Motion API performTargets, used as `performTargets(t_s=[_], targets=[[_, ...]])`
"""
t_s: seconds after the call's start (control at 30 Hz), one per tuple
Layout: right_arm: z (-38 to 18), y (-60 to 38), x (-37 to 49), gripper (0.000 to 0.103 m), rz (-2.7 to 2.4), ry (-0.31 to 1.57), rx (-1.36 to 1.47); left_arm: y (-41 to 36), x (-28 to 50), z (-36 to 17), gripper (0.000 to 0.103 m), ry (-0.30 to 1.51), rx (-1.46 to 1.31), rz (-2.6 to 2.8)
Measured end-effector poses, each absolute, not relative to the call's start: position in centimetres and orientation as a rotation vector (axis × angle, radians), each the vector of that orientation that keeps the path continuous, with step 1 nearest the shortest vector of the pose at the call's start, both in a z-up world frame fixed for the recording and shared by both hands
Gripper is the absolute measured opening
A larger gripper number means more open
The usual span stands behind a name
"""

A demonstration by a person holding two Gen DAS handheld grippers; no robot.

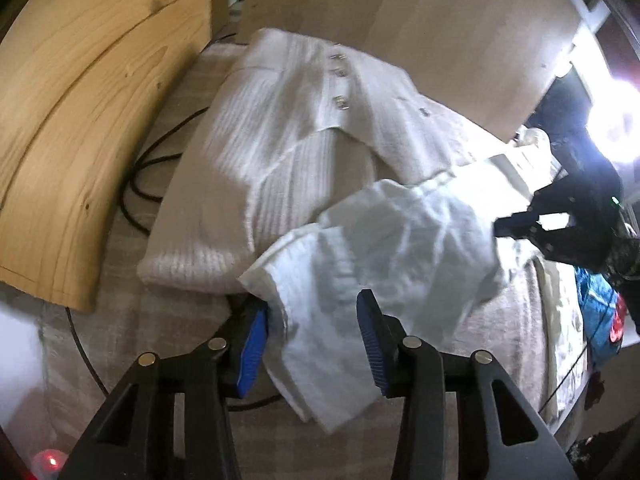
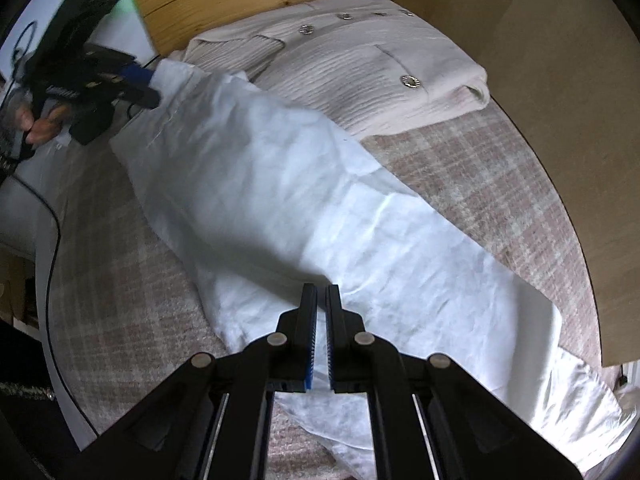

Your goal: Fold clothes

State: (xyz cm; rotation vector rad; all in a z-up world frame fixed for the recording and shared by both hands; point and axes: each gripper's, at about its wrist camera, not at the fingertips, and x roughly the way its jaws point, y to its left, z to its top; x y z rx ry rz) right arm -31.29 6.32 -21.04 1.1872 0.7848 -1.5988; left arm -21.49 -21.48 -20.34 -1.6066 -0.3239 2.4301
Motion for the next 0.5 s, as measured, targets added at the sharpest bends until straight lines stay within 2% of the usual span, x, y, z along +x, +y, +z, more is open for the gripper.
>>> performTargets(t_s=[0.07, 0.1, 0.13, 0.2, 0.23, 0.5], targets=[[-21.1, 6.2, -31.2, 0.005, -1.599, 0.795, 1.2, -21.2, -21.6, -20.2, 0.049, -0.28, -1.604, 2.449], [-21.2, 6.1, -31.1, 0.005, -1.6, 0.801, 1.206, -21.4, -22.1, -20.7, 0.05, -0.291, -1.623, 2.447], [-21.3, 6.0, -31.0, 0.005, -1.602, 0.808, 1.21, -21.6, -22.4, -21.1, 0.046, -0.307, -1.641, 2.442], [-21.4, 5.9, -30.7, 0.005, -1.611, 0.82, 1.215, -22.1, -22.8, -21.8, 0.03, -0.367, -1.658, 2.423], [-21.4, 5.8, -30.7, 0.005, -1.617, 0.821, 1.22, -22.3, -22.9, -22.1, 0.009, -0.392, -1.665, 2.415], [-21.4, 6.1, -31.3, 0.005, -1.677, 0.725, 1.307, -23.5, -19.3, -17.1, 0.006, -0.503, -1.462, 2.437]])
